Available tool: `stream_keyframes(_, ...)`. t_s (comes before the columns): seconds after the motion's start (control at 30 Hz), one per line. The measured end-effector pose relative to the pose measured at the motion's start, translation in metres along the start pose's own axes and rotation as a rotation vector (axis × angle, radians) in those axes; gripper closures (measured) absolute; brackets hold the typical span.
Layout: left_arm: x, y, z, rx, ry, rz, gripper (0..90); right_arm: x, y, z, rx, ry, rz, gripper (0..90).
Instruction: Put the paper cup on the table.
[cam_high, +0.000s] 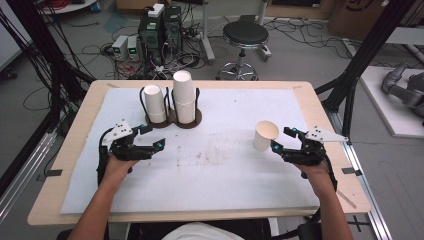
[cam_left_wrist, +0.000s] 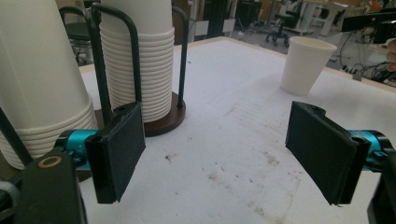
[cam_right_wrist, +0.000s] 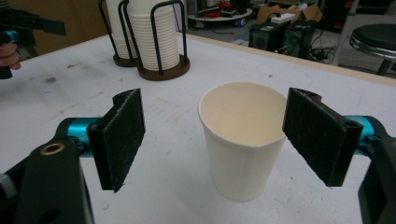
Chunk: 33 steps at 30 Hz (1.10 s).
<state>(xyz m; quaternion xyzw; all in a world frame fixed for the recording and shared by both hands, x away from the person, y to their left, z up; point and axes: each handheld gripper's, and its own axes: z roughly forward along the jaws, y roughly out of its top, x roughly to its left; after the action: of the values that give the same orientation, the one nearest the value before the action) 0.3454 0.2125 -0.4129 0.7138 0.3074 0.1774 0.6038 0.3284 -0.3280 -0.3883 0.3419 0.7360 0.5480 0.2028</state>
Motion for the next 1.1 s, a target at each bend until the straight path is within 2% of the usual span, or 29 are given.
stream_keyframes(0.27, 0.002, 0.001, -0.003, -0.018, 0.004, -0.005, 19.8, 0.003, 0.01, -0.001, 0.001, 0.013, -0.02, 21.0)
stream_keyframes(0.5, 0.004, 0.001, -0.003, -0.029, 0.008, -0.025, 19.9, 0.003, 0.012, 0.003, 0.008, 0.018, -0.032, 21.0)
stream_keyframes(0.7, 0.0, 0.003, -0.003, -0.037, 0.003, -0.016, 19.9, 0.004, 0.013, 0.0, 0.002, 0.025, -0.02, 21.0)
stream_keyframes(1.1, -0.003, 0.005, -0.005, -0.04, -0.005, -0.007, 19.9, 0.011, 0.014, 0.002, 0.008, 0.028, -0.037, 20.9)
